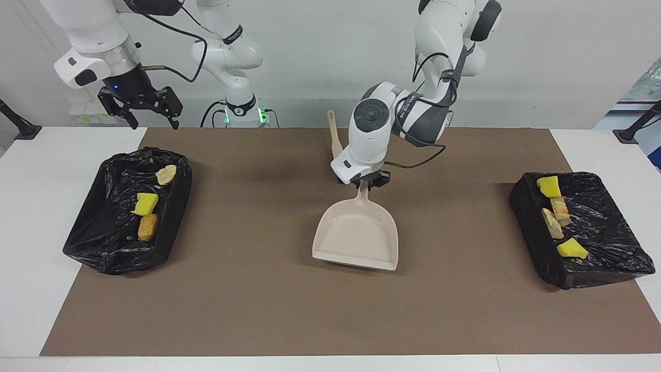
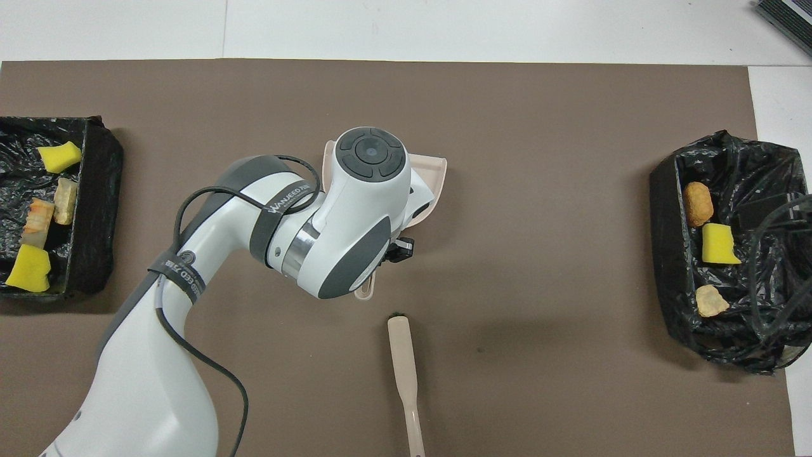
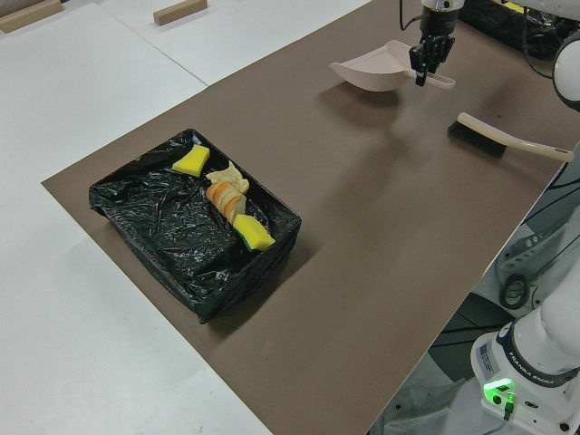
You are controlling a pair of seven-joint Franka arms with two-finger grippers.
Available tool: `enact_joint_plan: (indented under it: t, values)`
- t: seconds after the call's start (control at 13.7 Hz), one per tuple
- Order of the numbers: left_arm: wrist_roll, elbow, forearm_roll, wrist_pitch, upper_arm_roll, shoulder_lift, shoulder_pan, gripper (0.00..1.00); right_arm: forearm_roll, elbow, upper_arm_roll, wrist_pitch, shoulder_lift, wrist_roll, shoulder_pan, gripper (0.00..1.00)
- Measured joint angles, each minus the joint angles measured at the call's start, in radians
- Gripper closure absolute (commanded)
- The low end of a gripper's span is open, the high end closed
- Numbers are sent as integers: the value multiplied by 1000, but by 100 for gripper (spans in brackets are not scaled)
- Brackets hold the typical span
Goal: Sweep and dump trash in bin
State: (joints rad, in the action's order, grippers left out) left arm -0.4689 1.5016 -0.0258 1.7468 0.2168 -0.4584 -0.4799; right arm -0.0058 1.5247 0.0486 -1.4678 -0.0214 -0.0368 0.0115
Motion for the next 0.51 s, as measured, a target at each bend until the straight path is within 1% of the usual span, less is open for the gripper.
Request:
enact_joint_plan:
  t: [0.22,0.36,0.51]
  values:
    - [-20,0,0,56,0,-39,-18,100,0,3,-4,-1,0,28,0,0]
    - [-23,2,0,95,-1,-51,-23,100,0,16,-5,-29,-2,29,-4,0]
    - [-26,9,0,104,-1,-53,-25,100,-1,23,-11,-39,-2,26,-7,0]
